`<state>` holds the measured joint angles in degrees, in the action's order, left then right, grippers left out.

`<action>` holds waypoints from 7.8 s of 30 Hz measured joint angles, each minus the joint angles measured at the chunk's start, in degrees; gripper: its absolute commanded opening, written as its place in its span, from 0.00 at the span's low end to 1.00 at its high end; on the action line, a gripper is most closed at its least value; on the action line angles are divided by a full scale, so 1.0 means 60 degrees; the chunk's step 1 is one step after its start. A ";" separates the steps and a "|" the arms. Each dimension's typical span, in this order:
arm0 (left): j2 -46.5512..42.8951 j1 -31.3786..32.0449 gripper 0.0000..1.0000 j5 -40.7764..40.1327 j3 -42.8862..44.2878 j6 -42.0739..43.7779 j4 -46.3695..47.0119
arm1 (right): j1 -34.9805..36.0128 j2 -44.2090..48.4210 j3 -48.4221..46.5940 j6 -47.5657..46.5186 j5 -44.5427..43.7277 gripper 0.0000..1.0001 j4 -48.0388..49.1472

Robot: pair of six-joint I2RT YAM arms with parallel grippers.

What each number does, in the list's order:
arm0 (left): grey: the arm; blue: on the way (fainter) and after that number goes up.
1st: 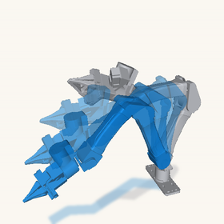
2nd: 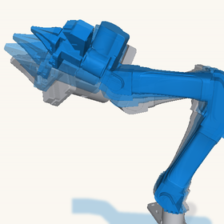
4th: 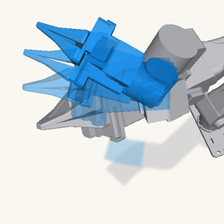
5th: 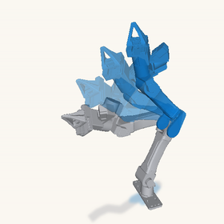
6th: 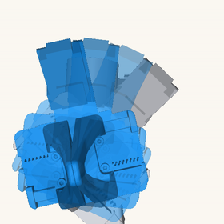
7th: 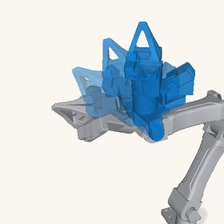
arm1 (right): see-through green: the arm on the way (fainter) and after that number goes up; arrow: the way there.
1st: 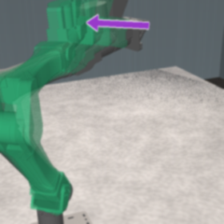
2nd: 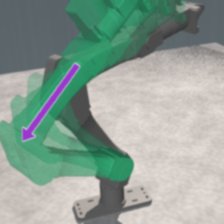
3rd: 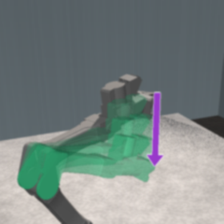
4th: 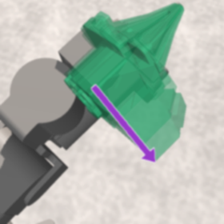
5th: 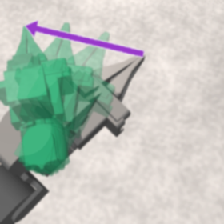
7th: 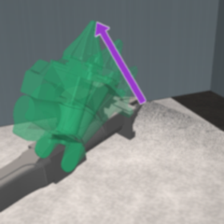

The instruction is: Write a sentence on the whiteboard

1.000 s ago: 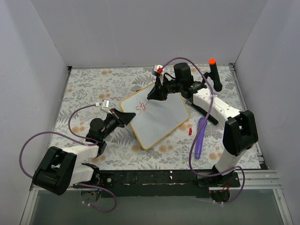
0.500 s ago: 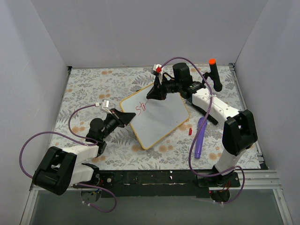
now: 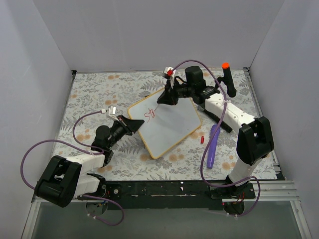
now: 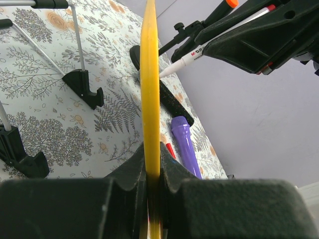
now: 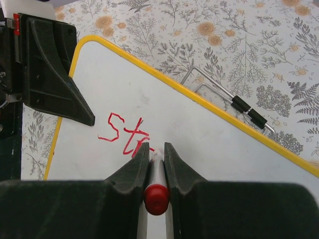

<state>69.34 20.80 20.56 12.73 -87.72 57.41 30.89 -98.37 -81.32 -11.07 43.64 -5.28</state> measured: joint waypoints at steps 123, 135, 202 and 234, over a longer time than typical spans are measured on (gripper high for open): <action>-0.0160 0.0000 0.00 0.0237 0.0004 0.0375 -0.0044 | -0.0437 0.0087 0.0240 -0.0426 0.1308 0.01 -0.0033; -0.0160 0.0000 0.00 0.0244 0.0004 0.0372 -0.0040 | -0.0459 0.0080 0.0051 -0.0379 0.0991 0.01 -0.0095; -0.0022 -0.0018 0.00 0.0219 0.0015 0.0164 -0.0055 | -0.0703 -0.0379 -0.0627 -0.0357 0.0499 0.01 -0.0630; 0.0000 -0.0015 0.00 0.0277 0.0015 0.0237 0.0015 | -0.0896 -0.0219 -0.0229 -0.0674 0.0936 0.01 -0.0958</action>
<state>69.34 20.71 22.22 12.82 -86.30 57.49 25.52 -99.68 -82.70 -15.11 49.25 -11.03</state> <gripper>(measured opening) 0.053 0.186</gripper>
